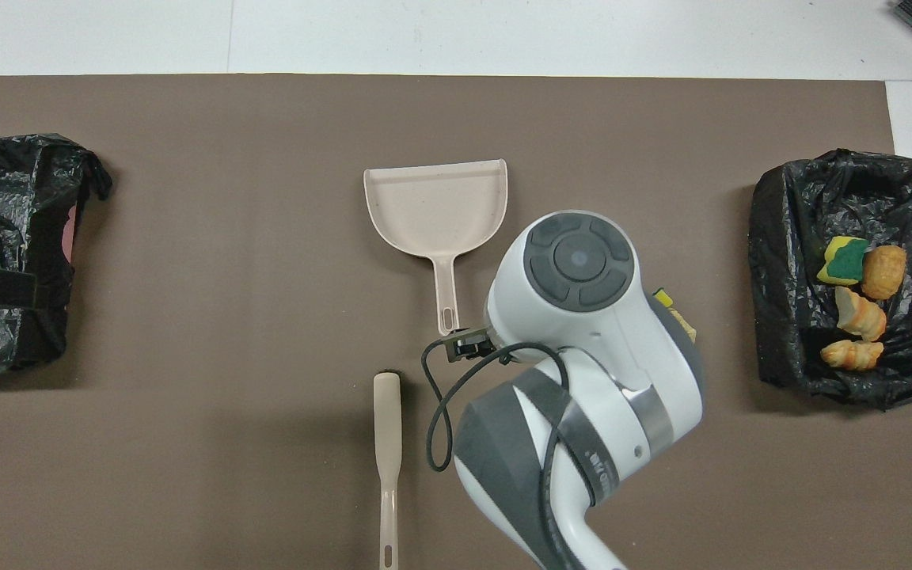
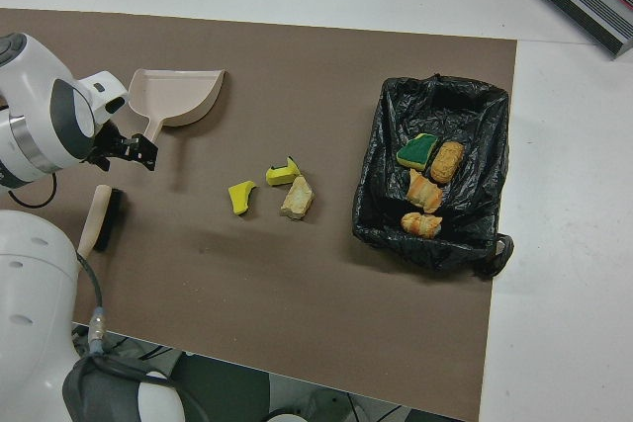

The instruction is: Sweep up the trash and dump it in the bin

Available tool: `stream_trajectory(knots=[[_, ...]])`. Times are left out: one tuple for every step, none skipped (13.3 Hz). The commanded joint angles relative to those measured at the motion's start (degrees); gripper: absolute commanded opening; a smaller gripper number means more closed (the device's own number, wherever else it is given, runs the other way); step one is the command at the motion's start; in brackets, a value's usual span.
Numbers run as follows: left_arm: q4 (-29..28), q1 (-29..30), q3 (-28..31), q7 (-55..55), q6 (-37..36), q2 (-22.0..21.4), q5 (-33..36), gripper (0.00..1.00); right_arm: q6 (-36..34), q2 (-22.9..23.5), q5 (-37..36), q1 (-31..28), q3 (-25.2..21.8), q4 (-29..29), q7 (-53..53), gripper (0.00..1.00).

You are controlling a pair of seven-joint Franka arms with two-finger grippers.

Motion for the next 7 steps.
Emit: stream_trajectory(knots=[[0.7,-0.9,0.7,-0.5,-1.1,-0.1,1.0,1.0,5.5,-3.0,1.0,4.8,-0.1,-6.3,9.1,1.0],[0.7,-0.9,0.7,-0.5,-1.1,-0.1,1.0,1.0,7.6,-3.0,1.0,6.3,-0.1,-7.6,12.0,1.0],[0.7,-0.9,0.7,-0.5,-1.1,-0.1,1.0,1.0,8.1,-2.5,0.4,8.4,-0.1,-7.7,14.8,1.0],[0.7,-0.9,0.7,-0.5,-1.1,-0.1,1.1,1.0,8.6,-1.8,-0.4,10.2,-0.1,-7.7,18.3,1.0],[0.7,-0.9,0.7,-0.5,-1.1,-0.1,1.0,1.0,10.1,-1.0,-1.3,12.3,-0.1,-7.7,21.2,1.0],[0.7,-0.9,0.7,-0.5,-1.1,-0.1,1.0,1.0,11.2,0.8,-2.6,14.4,-0.2,-7.7,24.9,1.0],[0.7,-0.9,0.7,-0.5,-1.0,-0.1,1.0,1.0,13.2,3.0,-5.2,16.5,-0.1,-7.7,29.5,1.0]])
